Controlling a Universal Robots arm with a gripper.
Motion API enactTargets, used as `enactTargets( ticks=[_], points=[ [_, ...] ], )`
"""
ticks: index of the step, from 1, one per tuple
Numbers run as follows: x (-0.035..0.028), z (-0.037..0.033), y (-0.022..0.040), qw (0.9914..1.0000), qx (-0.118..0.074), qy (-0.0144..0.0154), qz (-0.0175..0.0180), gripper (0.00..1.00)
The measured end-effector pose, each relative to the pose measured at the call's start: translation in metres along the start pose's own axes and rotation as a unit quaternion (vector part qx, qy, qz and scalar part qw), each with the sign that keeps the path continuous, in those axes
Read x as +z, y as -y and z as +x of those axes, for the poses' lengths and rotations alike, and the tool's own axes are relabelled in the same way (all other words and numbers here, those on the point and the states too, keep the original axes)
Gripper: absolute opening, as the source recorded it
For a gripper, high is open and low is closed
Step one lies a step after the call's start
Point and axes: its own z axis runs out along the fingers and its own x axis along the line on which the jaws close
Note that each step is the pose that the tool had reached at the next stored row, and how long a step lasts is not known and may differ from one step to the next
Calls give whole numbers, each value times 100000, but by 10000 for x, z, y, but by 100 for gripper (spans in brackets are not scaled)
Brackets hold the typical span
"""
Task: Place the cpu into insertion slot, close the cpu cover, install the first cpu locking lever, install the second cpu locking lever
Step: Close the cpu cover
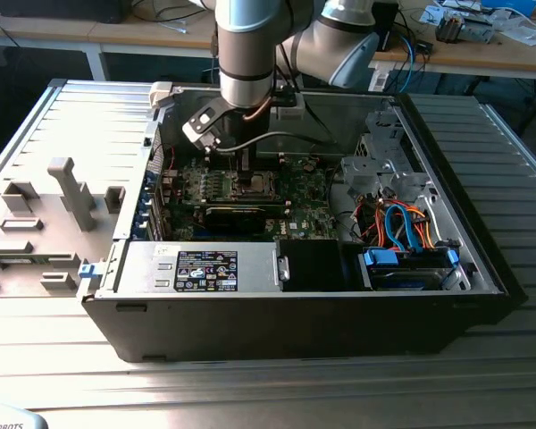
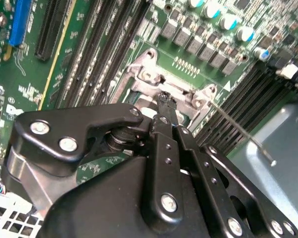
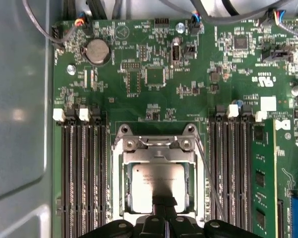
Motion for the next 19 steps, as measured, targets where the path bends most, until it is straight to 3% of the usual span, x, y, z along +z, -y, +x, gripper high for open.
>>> enactTargets(
  ticks=[7, 11, 13, 19],
  points=[
    [-81, -1, -165, 99998, 0, 70, 597, 11],
    [-183, -2, -188, 99998, -1, 69, 634, 11],
    [-266, -2, -196, 99998, 9, 74, 658, 11],
    [-410, -3, -199, 99998, 4, 71, 658, 11]
  ],
)
